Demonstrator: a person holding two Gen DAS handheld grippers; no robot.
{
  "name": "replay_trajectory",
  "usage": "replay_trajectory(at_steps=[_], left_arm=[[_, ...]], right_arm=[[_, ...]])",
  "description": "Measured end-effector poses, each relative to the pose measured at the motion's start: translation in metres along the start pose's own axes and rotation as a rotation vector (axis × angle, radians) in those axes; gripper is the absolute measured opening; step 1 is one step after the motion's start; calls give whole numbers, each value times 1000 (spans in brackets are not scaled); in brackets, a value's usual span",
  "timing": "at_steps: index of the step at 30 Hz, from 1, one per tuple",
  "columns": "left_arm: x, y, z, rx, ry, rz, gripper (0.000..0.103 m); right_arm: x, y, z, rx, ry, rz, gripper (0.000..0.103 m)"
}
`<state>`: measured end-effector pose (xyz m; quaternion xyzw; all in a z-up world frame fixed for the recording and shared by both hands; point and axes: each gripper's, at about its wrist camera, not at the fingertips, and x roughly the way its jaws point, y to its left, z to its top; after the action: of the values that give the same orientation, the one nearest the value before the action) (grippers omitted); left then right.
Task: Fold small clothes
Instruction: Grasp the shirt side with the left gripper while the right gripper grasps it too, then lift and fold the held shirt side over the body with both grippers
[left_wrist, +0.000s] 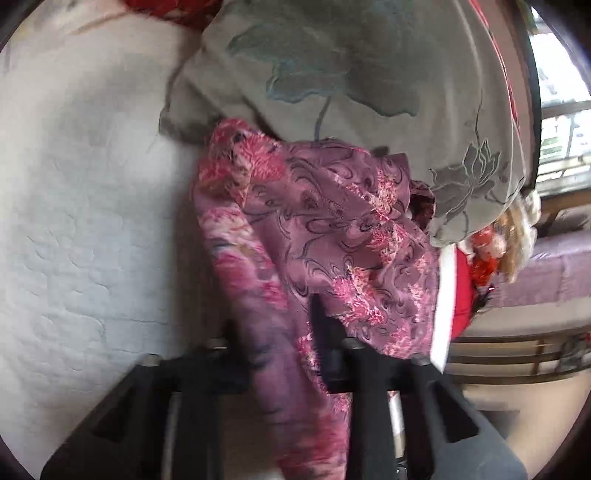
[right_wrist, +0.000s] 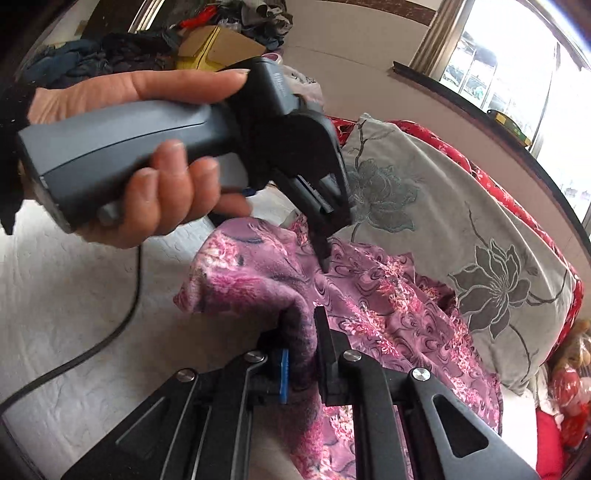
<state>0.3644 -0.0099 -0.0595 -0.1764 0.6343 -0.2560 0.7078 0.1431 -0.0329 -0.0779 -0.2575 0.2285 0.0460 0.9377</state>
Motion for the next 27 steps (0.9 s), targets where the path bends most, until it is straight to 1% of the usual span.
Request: replay_trajectory(at_steps=[1,3,9,13,17,27], left_arm=[[-3,-6,-1,12,-9,16,13],[-10,-13,-3,22,-26,20,10],[-30,-47,-13,61,-75,15,9],[-36,-81,-18,103,-96,5,9],[-32,-119,-23,143,-98,2,9],[-5,-179,-34,178,-81,13,9]], right_arm=[[-1,-2,-1,10,0,6,10],[-6,-7,-2,42,-2,17,10],[-24,-30,-4,161,-24,43,10],[-42,-53,-8,259,-47,52,10],[-58,-80,-19,372,-55,60,10],[-84,-148,-62,635,-61,76,8]])
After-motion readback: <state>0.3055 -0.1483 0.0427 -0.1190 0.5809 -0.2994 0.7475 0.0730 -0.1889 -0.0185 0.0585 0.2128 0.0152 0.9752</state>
